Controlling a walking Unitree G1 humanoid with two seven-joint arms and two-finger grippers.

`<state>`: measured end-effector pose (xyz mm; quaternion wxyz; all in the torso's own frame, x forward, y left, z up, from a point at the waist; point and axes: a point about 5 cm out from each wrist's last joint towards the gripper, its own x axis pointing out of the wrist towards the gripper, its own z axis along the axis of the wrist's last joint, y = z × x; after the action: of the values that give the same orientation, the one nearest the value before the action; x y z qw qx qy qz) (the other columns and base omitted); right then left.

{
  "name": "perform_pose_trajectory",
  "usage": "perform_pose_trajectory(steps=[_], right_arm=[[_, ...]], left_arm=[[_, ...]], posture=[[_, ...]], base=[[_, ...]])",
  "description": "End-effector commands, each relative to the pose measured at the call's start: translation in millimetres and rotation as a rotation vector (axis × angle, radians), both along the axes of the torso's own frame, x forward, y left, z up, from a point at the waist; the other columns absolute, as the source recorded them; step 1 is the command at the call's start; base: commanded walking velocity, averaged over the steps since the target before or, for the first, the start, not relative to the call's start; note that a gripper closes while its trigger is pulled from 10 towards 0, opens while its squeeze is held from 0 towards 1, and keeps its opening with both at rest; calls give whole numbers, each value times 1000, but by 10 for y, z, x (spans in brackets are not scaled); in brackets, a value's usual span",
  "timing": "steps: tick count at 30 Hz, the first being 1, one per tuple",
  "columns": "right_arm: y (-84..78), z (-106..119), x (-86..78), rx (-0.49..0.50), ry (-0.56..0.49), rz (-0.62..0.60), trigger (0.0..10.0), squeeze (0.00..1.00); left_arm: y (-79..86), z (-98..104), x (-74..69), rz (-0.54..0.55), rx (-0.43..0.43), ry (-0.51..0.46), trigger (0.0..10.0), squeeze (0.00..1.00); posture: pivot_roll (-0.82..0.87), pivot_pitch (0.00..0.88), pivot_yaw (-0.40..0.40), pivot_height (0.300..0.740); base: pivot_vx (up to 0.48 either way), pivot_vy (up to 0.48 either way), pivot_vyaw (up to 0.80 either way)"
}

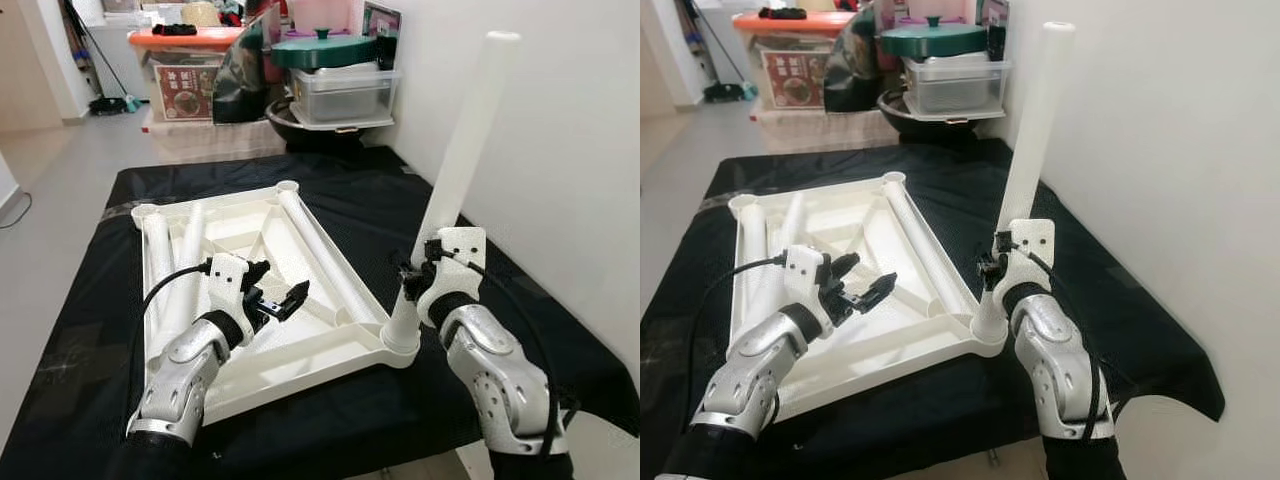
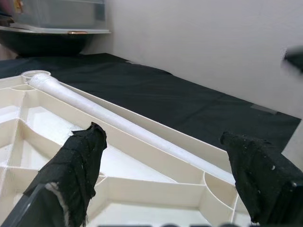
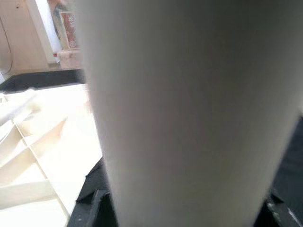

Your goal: Building children table

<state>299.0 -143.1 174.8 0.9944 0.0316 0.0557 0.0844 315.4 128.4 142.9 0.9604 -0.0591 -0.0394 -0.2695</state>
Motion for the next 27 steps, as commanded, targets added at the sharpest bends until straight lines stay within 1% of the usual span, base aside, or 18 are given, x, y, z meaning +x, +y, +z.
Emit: perform_pose_trajectory(steps=[1,2,3,4,5,6,9,11,12,15,16,19,20,21,24,25,26,27], right_arm=[[81,-107,12,58,71,103,10000,1000],[117,-45,26,97,54,157,10000,1000],[153,19,24,124,31,227,10000,431],[153,19,24,124,31,227,10000,431],[198,80,-13,141,9,335,10000,0],[198,80,-13,141,9,335,10000,0],[304,196,-306,122,-48,731,10000,0],[319,176,-380,98,-44,808,10000,0],[338,131,-450,74,-33,873,4941,0],[346,115,-467,70,-29,889,4941,0],[352,65,-456,59,-14,880,0,0],[313,-82,-319,42,30,743,0,0],[207,-193,-98,31,83,488,0,0],[110,-254,2,37,125,337,0,0],[12,-310,70,36,156,203,0,0],[-261,-428,135,50,224,-120,0,0],[-261,-428,135,50,224,-120,0,0],[-359,-472,112,47,242,-221,0,0]], left_arm=[[12,-29,2,-3,0,18,10000,0],[10,-30,3,-3,0,19,10000,0],[11,-31,4,-3,0,19,10000,0],[11,-31,4,-3,0,19,10000,0],[11,-32,5,-2,0,19,10000,0],[11,-32,5,-2,0,19,10000,0],[8,-32,9,-1,0,19,10000,0],[6,-31,12,-1,0,20,10000,0],[4,-32,13,-2,0,20,10000,0],[3,-32,13,-3,0,20,10000,0],[1,-32,14,-3,0,21,10000,0],[-5,-30,14,-2,-1,21,10000,0],[-6,-30,13,-1,-1,21,10000,0],[-5,-30,12,-2,-1,21,10000,0],[-4,-29,12,-2,-2,21,10000,0],[0,-30,11,-4,-2,22,10000,0],[0,-30,11,-4,-2,22,10000,0],[1,-31,10,-4,-1,22,10000,0]], posture=[[-110,0,-26,740],[-110,0,-26,740],[-110,0,-26,740],[-110,0,-26,740],[-110,0,-26,740],[-110,0,-26,740],[-111,0,-26,740],[-109,0,-29,740],[-109,0,-29,740],[-109,0,-29,740],[-107,0,-29,740],[-104,0,-30,740],[-104,0,-30,740],[-106,0,-27,740],[-106,0,-27,740],[-106,0,-26,740],[-106,0,-26,740],[-107,0,-25,740]], base=[[0,0,0],[0,0,0],[0,0,0],[0,0,0],[0,0,0],[0,0,0],[0,0,0],[0,0,0],[0,0,0],[0,0,0],[0,0,0],[0,0,0],[0,0,0],[0,0,0],[0,0,0],[0,0,0],[0,0,0],[0,0,0]])
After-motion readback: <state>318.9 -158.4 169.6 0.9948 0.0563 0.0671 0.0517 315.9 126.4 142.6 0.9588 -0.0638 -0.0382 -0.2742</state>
